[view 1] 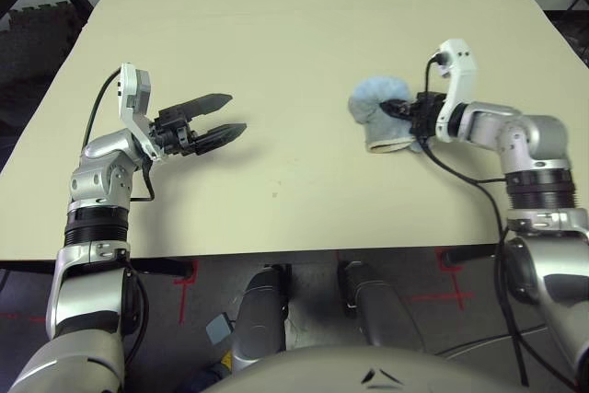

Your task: Wipe the water off the table with a rag.

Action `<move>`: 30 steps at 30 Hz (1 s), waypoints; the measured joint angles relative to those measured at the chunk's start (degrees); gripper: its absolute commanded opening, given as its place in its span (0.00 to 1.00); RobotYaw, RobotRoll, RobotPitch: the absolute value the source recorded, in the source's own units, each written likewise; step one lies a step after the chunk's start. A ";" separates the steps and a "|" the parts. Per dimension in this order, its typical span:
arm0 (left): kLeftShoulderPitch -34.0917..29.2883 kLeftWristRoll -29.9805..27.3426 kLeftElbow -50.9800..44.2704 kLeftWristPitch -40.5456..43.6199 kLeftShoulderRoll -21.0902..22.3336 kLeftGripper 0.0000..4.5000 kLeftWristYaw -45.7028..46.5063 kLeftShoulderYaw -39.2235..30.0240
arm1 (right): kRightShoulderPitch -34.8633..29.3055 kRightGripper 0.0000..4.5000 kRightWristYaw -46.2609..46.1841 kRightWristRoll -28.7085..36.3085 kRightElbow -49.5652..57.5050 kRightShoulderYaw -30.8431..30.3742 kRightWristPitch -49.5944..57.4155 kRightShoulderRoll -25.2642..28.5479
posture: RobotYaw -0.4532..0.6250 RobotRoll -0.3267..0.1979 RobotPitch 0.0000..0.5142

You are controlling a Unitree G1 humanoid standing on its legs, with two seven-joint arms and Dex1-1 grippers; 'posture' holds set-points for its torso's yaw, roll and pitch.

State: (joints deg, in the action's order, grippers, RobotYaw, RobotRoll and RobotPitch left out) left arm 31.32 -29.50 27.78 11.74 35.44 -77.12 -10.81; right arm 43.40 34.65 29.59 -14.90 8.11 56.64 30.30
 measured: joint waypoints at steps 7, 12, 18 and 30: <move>1.09 0.38 0.67 -0.52 -0.15 1.00 -0.11 0.10 | 2.52 0.01 1.62 -0.30 -1.36 1.71 -0.64 3.86 | 0.25 0.62 0.32; 1.72 0.55 2.15 -0.88 -0.15 1.00 -0.30 0.19 | 1.93 0.01 2.71 -0.89 -3.29 1.57 -0.76 4.42 | 0.25 0.62 0.31; 1.71 0.57 2.28 -0.97 -0.13 1.00 -0.52 0.19 | 0.47 0.01 3.49 -3.17 -6.74 1.57 -3.18 6.36 | 0.25 0.62 0.33; 1.36 0.55 1.59 0.00 0.95 1.00 -0.99 0.19 | 0.46 0.32 0.15 -11.41 -20.05 1.37 -19.52 5.11 | 0.26 0.62 0.36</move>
State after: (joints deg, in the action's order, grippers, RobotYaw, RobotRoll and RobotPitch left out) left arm 32.68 -28.95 29.36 11.73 36.38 -78.11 -10.62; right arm 43.85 34.80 18.18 -34.96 9.47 37.12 35.41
